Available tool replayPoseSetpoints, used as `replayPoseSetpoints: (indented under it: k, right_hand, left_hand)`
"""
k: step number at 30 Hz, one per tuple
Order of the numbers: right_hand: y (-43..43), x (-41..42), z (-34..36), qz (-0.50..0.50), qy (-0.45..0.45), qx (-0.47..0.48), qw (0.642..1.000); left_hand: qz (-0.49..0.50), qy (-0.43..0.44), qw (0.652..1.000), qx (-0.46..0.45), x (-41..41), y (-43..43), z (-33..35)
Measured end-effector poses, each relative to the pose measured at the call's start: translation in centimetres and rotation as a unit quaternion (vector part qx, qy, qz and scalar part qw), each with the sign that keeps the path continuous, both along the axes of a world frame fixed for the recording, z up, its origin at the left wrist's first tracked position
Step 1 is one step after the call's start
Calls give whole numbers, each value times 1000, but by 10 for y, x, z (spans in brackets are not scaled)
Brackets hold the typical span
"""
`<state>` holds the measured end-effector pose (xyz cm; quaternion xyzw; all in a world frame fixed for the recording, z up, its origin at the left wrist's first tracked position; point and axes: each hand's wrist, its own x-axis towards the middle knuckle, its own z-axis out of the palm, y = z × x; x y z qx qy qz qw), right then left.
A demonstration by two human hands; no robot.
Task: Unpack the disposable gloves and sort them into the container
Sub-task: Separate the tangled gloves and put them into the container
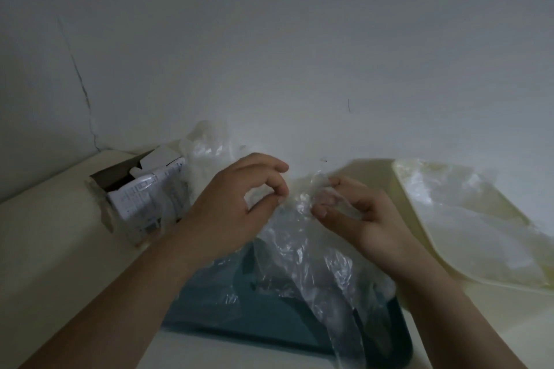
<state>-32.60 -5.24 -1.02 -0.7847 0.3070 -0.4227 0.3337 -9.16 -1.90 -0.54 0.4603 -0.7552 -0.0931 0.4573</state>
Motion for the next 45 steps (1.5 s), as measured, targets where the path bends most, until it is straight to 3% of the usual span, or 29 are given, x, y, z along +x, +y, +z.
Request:
replayPoseSetpoints:
  k: [2,5,8,12,16,19,21,28,31,34,38,45]
  right_hand:
    - [2,0,3,27,-12,7,1000]
    - [4,4,4,42,-43,16,998]
    - [6,10,-2,33,-88,55,994]
    - [2,12,-8,-19,-107,68,992]
    - [1,10,-11,-24,-114,86,989]
    - [-1,7,-11,-17,-115,91,989]
    - [-2,5,-13,-19,-115,99,988]
    - [-6,8,-19,-81,-107,111,985]
    - [-4,9,-18,-85,-134,131,979]
    - [-2,11,-16,-114,-158,146,970]
    - [0,16,-14,-169,-181,163,955]
    - [22,2,34,-188,-199,116,955]
  left_hand:
    - [30,-22,997,-62,0,-2,-1]
    - [41,-15,996,-80,-4,0,-4]
    - [39,73,995,-47,-9,-1,-8]
    - [27,251,960,118,-8,-4,-11]
    - [36,279,926,252,2,-8,-15]
    - [-12,351,860,370,5,-13,-18]
    - [-60,402,820,403,6,-13,-20]
    - [-54,452,821,344,15,-20,-19]
    - [-40,484,796,361,10,-21,-18]
    - [-64,443,800,400,6,-20,-24]
    - [-54,494,773,395,-6,-7,-22]
    - [-21,514,806,293,-2,0,-5]
